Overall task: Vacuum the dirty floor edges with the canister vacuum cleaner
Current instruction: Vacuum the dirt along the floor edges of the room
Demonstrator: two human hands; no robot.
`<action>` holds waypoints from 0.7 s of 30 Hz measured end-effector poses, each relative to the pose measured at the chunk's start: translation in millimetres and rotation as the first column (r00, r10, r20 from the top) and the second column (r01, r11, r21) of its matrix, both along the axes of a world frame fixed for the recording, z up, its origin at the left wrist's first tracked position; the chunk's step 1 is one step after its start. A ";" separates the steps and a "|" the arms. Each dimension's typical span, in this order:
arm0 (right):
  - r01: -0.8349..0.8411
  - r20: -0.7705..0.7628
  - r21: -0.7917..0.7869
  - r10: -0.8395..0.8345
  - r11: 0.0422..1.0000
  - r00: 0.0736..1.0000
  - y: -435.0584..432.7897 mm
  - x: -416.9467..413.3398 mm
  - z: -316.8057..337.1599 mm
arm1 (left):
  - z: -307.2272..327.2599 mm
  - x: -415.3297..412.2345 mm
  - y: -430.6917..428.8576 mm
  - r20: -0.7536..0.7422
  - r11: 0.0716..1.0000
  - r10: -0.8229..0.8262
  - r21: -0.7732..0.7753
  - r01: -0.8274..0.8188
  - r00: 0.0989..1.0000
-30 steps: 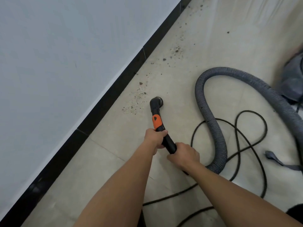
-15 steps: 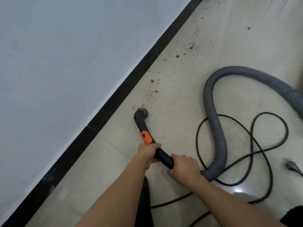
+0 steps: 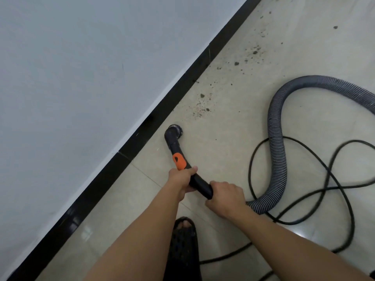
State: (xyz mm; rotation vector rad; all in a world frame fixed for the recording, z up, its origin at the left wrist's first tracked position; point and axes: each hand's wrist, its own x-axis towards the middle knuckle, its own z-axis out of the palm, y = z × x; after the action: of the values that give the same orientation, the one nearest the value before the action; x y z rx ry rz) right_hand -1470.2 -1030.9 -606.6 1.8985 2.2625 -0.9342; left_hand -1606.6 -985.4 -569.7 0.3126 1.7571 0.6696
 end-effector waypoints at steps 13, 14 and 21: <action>-0.220 -0.003 0.014 0.220 0.975 0.975 1.2 -32.5 0.7 | 3.9 -33.2 -18.0 -0.111 0.990 0.115 -0.070 -0.123 0.987; -0.230 0.011 0.026 0.230 0.973 0.973 3.4 -34.1 -1.0 | 1.3 -35.3 -16.9 -0.117 0.990 0.118 -0.066 -0.126 0.986; -0.123 0.058 0.041 0.120 0.992 0.991 54.8 -8.6 -4.3 | -6.4 -12.2 36.7 -0.042 1.000 -0.012 -0.012 0.012 0.999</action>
State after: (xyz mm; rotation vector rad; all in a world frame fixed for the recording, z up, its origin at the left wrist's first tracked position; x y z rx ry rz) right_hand -1478.8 -976.1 -610.9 1.7563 2.3555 -0.8120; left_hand -1618.8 -948.8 -576.0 0.3312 1.7974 0.6480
